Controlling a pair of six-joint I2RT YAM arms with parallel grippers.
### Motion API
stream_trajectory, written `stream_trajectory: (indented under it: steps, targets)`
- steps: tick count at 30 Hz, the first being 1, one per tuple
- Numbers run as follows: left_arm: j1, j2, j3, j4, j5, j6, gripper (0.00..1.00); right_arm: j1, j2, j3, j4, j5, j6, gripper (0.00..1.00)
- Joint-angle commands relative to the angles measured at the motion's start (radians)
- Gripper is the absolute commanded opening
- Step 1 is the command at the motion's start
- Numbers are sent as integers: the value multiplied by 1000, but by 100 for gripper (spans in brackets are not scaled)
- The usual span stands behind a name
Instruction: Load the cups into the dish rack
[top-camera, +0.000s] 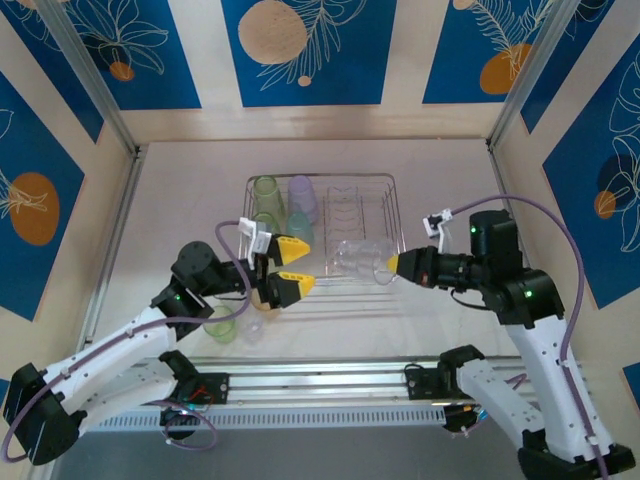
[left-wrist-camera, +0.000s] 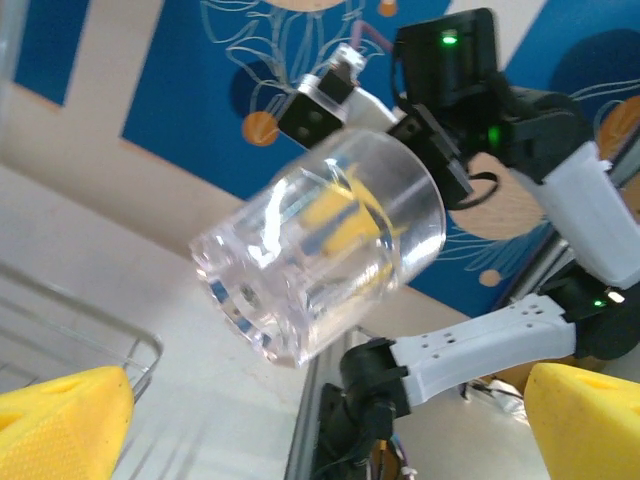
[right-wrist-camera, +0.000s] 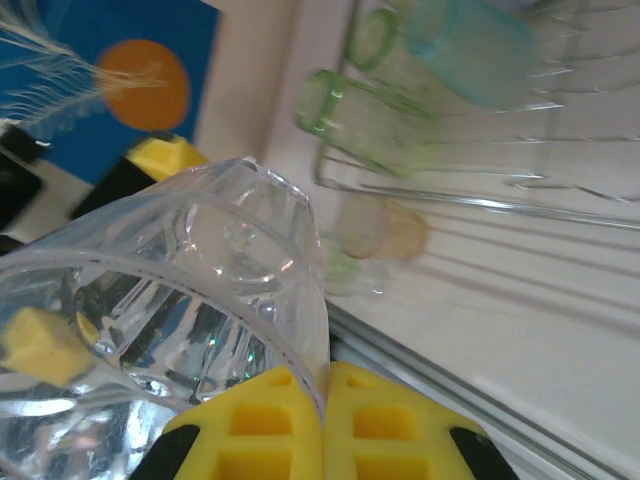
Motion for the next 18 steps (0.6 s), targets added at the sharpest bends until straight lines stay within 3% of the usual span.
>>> stream_trajectory:
  steps: [1, 9, 18]
  targets:
    - [-23, 45, 70, 52, 108, 19, 100, -64, 25, -26, 135, -327, 40, 0]
    - [-39, 131, 113, -15, 107, 68, 100, 11, 44, -56, 248, -358, 95, 0]
    - [-48, 163, 116, 63, 116, 18, 100, 139, 87, -72, 270, -290, 85, 0]
